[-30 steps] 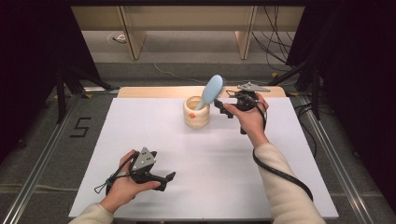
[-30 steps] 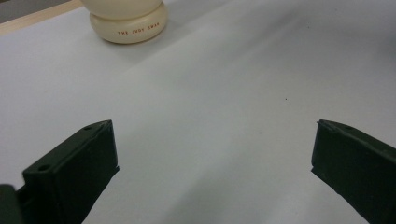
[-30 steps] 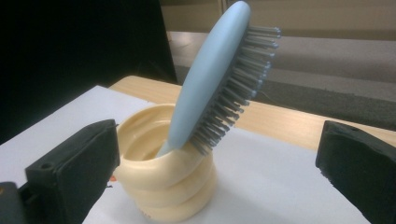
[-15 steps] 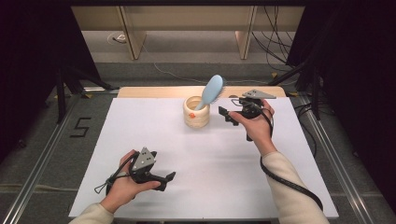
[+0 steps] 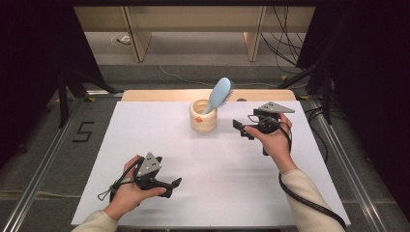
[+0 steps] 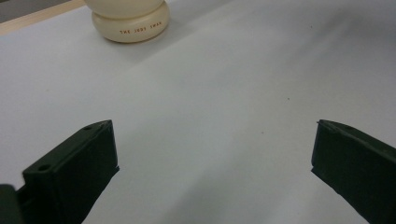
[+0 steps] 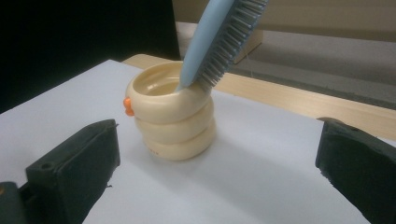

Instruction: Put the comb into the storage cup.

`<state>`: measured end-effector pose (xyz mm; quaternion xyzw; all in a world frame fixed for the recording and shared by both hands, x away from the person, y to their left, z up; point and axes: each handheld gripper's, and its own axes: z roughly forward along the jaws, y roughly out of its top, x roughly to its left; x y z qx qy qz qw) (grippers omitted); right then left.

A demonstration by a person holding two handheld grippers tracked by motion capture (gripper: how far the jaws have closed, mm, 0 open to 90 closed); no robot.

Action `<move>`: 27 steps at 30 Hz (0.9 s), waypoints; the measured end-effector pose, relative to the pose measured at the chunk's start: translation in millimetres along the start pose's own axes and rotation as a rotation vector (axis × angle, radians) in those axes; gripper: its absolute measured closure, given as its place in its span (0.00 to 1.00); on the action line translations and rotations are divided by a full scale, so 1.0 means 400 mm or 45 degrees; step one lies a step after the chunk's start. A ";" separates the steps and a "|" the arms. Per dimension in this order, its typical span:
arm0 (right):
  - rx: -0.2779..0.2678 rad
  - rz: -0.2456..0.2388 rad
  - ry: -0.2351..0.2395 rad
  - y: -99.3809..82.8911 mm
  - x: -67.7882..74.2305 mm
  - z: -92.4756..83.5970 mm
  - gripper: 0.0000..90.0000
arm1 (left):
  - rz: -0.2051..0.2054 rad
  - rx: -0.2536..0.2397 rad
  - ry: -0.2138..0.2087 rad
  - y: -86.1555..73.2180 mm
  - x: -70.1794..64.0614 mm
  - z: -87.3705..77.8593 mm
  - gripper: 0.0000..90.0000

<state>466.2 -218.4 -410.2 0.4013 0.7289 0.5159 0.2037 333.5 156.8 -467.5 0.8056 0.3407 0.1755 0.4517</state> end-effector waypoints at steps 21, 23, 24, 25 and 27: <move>0.039 -0.069 0.017 -0.072 0.016 -0.097 0.01 | -0.003 0.000 0.007 -0.002 0.001 0.000 0.00; 0.044 -0.073 0.022 -0.079 0.018 -0.104 0.01 | -0.004 0.000 0.007 -0.001 0.001 0.000 0.00; 0.045 -0.072 0.023 -0.082 0.020 -0.107 0.01 | -0.004 0.001 0.007 -0.001 0.001 0.000 0.00; 0.044 -0.076 0.027 -0.085 0.020 -0.109 0.01 | -0.004 -0.001 0.008 -0.001 0.001 0.001 0.00; 0.050 -0.078 0.031 -0.090 0.023 -0.114 0.01 | -0.004 0.000 0.008 -0.001 0.001 0.000 0.00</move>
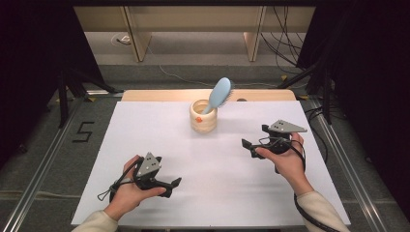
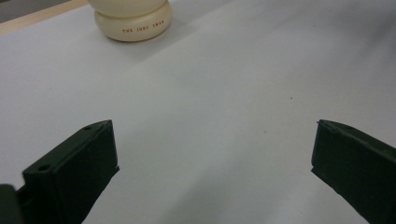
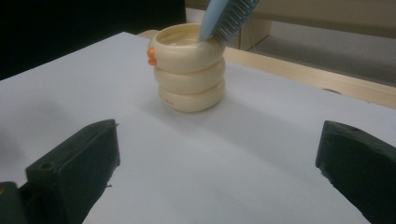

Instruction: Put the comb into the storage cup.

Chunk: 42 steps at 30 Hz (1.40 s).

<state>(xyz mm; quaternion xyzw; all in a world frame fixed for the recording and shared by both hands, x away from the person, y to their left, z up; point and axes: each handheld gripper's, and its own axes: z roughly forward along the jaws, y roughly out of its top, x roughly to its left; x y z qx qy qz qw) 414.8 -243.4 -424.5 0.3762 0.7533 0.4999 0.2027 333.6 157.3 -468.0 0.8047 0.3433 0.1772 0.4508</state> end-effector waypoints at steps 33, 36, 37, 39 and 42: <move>0.026 -0.035 0.002 -0.102 0.010 -0.102 0.01 | -0.003 -0.001 0.001 -0.001 0.001 -0.001 0.00; 0.018 -0.035 0.003 -0.109 0.008 -0.109 0.01 | -0.004 -0.001 0.003 -0.001 0.001 -0.001 0.00; 0.018 -0.033 0.003 -0.111 0.008 -0.113 0.01 | -0.004 -0.001 0.003 -0.001 0.002 -0.001 0.00; 0.016 -0.036 0.001 -0.116 0.007 -0.118 0.01 | -0.002 -0.002 0.005 -0.001 0.002 -0.001 0.00; 0.018 -0.028 0.001 -0.124 0.006 -0.125 0.01 | -0.002 -0.002 0.004 -0.001 0.003 -0.001 0.00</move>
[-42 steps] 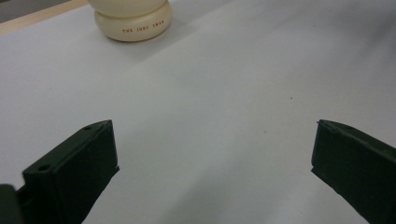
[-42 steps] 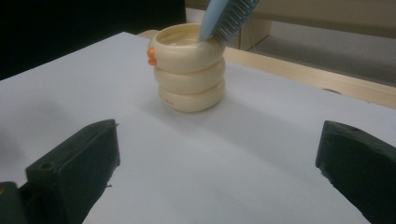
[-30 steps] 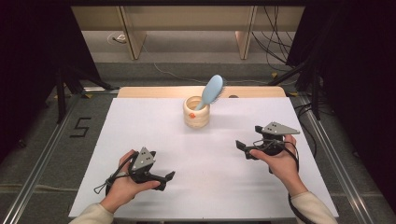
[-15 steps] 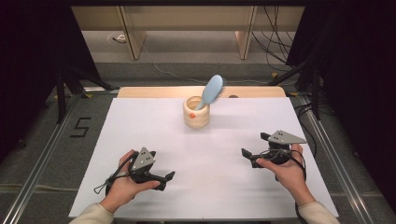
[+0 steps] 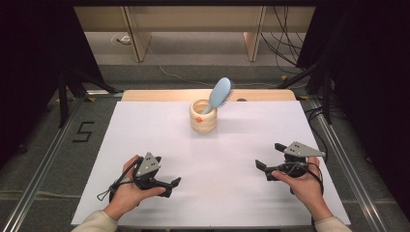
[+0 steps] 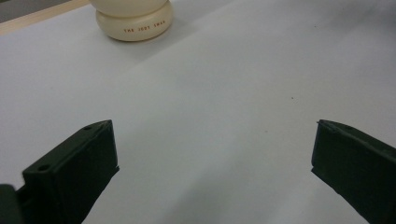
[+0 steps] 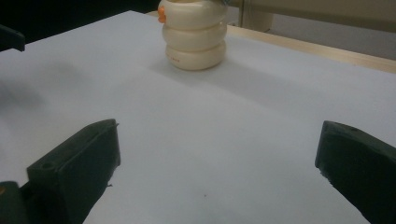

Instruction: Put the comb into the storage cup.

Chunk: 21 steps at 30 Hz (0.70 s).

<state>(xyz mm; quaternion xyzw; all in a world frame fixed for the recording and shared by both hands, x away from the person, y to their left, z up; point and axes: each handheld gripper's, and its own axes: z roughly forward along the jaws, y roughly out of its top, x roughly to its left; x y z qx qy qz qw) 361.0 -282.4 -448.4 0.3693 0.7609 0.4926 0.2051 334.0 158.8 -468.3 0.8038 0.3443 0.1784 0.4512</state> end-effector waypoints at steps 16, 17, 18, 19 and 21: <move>0.017 -0.014 0.007 -0.031 0.002 -0.031 0.03 | 0.002 0.002 -0.004 -0.001 -0.002 -0.001 0.00; 0.017 -0.013 0.005 -0.034 0.002 -0.033 0.03 | 0.002 0.002 -0.005 -0.001 -0.002 -0.001 0.00; 0.019 -0.016 0.002 -0.036 0.001 -0.037 0.03 | 0.002 0.003 -0.007 -0.001 -0.003 0.000 0.00; 0.018 -0.011 -0.002 -0.039 0.001 -0.040 0.04 | 0.002 0.002 -0.007 -0.001 -0.003 0.000 0.00; 0.017 -0.003 -0.006 -0.045 -0.001 -0.046 0.04 | 0.003 0.001 -0.007 -0.001 -0.004 0.000 0.00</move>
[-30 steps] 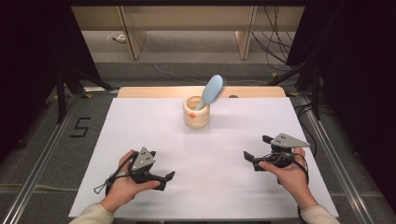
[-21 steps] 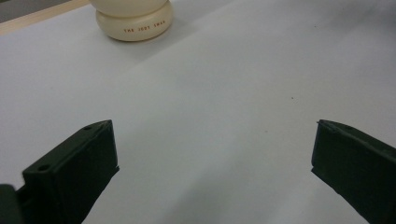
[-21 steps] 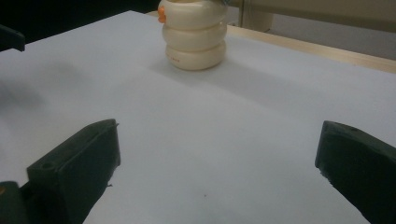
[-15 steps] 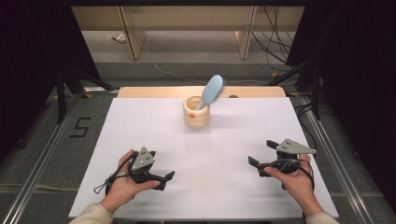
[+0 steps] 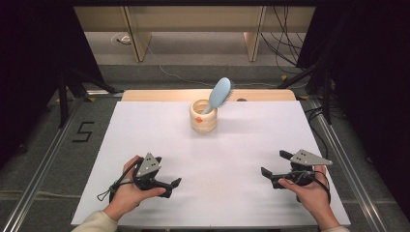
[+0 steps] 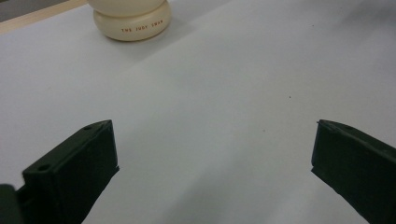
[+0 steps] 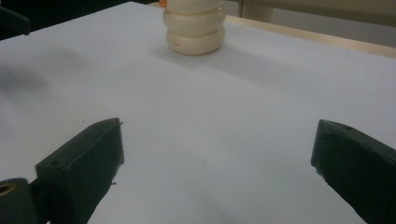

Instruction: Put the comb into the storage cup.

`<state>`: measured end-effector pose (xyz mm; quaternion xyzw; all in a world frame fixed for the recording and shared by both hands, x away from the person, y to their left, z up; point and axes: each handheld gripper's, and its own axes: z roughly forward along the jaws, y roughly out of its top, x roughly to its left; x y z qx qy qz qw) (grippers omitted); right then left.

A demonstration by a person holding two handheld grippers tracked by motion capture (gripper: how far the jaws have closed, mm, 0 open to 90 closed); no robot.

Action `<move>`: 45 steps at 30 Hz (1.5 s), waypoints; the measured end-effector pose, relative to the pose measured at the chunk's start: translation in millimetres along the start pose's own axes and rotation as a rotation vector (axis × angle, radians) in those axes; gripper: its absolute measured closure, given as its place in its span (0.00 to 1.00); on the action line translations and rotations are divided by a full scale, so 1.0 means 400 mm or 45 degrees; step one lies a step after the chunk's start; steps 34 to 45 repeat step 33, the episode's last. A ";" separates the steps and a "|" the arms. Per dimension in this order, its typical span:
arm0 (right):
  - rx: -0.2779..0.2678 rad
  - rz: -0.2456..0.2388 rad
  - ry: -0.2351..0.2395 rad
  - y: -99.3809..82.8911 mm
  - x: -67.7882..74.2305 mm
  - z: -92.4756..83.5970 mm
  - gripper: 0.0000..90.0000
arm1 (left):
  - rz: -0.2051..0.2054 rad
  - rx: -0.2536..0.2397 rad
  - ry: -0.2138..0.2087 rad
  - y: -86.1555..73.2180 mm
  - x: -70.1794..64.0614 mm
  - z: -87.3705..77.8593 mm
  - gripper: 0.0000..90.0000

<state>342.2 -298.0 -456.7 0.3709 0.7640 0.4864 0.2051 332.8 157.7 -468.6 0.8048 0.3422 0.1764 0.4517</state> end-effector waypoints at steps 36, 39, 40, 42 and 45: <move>-0.031 -0.018 -0.047 -0.039 0.010 -0.019 0.10 | -0.002 0.007 -0.014 -0.006 -0.005 0.007 0.00; -0.031 -0.018 -0.047 -0.039 0.010 -0.019 0.10 | -0.002 0.007 -0.014 -0.006 -0.005 0.007 0.00; -0.031 -0.018 -0.047 -0.039 0.010 -0.019 0.10 | -0.002 0.007 -0.014 -0.006 -0.005 0.007 0.00; -0.031 -0.018 -0.047 -0.039 0.010 -0.019 0.10 | -0.002 0.007 -0.014 -0.006 -0.005 0.007 0.00; -0.031 -0.018 -0.047 -0.039 0.010 -0.019 0.10 | -0.002 0.007 -0.014 -0.006 -0.005 0.007 0.00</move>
